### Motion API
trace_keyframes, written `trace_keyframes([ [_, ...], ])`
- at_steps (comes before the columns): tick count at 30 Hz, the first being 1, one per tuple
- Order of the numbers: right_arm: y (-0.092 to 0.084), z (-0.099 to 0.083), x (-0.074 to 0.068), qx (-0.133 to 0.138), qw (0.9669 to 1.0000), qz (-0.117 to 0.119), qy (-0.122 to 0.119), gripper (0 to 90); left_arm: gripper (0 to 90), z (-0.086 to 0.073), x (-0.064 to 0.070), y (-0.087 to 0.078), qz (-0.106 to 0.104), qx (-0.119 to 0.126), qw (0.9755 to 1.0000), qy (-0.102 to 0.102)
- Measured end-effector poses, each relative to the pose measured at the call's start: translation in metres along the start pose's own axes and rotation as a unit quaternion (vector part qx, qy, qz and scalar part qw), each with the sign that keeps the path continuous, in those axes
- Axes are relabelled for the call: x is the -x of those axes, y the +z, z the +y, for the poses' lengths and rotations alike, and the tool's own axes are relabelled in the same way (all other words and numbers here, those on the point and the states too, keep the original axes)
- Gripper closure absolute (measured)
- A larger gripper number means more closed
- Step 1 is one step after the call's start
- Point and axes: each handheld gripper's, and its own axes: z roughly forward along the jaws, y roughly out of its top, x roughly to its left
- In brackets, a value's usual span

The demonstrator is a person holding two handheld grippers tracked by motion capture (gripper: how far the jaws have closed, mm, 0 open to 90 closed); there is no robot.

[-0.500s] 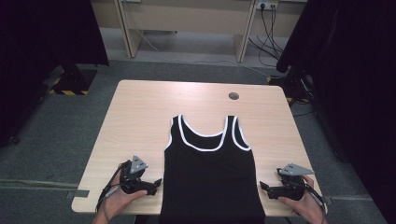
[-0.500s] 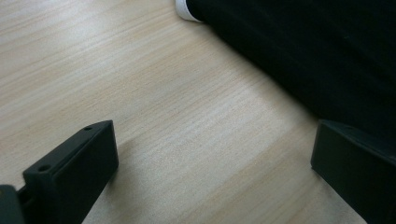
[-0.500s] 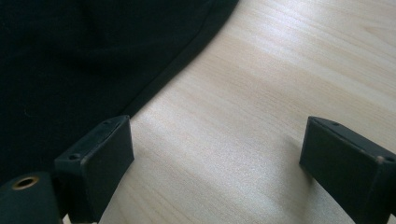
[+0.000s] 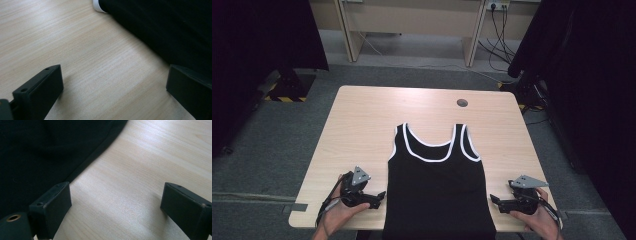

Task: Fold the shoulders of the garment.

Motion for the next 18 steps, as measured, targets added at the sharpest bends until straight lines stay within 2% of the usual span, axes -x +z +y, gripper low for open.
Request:
trace_keyframes([
  [7, 0.000, 0.000, 0.000, 0.000, 1.0000, 0.001, -0.001, 10.0, 1.7, 0.005, -0.002, 0.002, -0.006, 0.006, 1.0000, -0.003],
  [11, 0.000, 0.000, 0.000, -0.001, 1.0000, 0.001, 0.000, 9.9, 1.7, 0.017, -0.005, 0.004, -0.015, 0.017, 0.9997, -0.013],
  [18, 0.000, 0.000, 0.000, -0.001, 1.0000, 0.002, 0.000, 9.9, 1.7, 0.034, -0.010, 0.013, -0.021, 0.021, 0.9993, -0.020],
])
